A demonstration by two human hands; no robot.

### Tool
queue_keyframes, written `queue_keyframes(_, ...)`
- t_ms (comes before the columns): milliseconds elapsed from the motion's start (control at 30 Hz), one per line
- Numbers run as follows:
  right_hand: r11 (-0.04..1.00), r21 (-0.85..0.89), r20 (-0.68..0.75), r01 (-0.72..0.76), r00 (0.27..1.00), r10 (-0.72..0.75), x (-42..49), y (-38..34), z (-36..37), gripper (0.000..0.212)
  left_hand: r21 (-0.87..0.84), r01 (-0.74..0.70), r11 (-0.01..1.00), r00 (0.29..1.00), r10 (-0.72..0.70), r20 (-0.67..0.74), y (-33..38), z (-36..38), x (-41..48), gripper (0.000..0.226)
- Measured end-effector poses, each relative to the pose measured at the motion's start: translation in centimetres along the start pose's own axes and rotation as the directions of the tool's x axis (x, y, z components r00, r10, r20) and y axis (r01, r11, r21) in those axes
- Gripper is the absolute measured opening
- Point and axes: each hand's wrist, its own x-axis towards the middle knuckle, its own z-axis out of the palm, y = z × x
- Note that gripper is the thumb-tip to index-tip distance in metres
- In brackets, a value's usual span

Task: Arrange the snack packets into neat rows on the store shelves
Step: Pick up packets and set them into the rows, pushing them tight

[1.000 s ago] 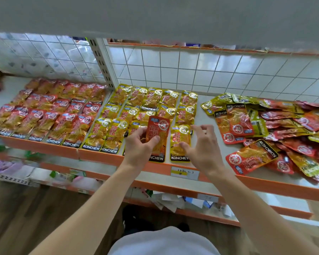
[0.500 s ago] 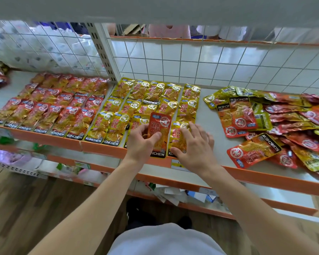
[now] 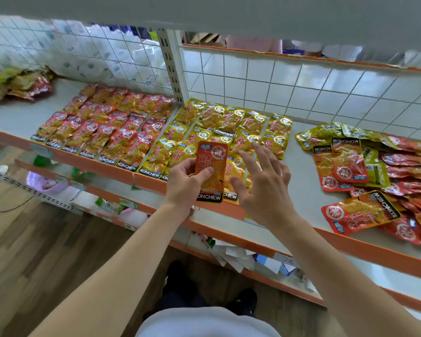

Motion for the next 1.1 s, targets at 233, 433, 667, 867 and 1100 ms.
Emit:
queue_keyframes(233, 0.994, -0.026, 0.031, 0.105, 0.994, -0.105, 0.2, -5.6, 1.7, 0.064, -0.028, -0.044, 0.999, 0.998, 0.042, -0.057, 0.8, -6.1, 0.0, 0.018)
queue_keyframes(433, 0.990, 0.004, 0.025, 0.140, 0.990, -0.140, 0.0, -12.6, 6.3, 0.065, -0.041, -0.074, 0.996, 0.992, 0.070, -0.108, 0.6, -14.4, -0.3, 0.016)
queue_keyframes(667, 0.977, 0.053, 0.026, 0.208, 0.977, -0.210, -0.2, -23.0, 13.2, 0.062, -0.071, -0.104, 0.992, 0.979, 0.089, -0.183, 0.0, -26.9, -0.4, 0.019)
queue_keyframes(867, 0.972, 0.082, 0.014, 0.220, 0.975, -0.221, 0.3, -30.8, 18.3, 0.055, -0.100, -0.133, 0.986, 0.965, 0.105, -0.242, 0.1, -36.5, -0.1, 0.023)
queue_keyframes(1100, 0.958, 0.098, 0.061, 0.271, 0.959, -0.278, 0.9, -38.1, 22.5, 0.057, -0.111, -0.143, 0.984, 0.966, 0.114, -0.234, 0.3, -44.4, 0.8, 0.030)
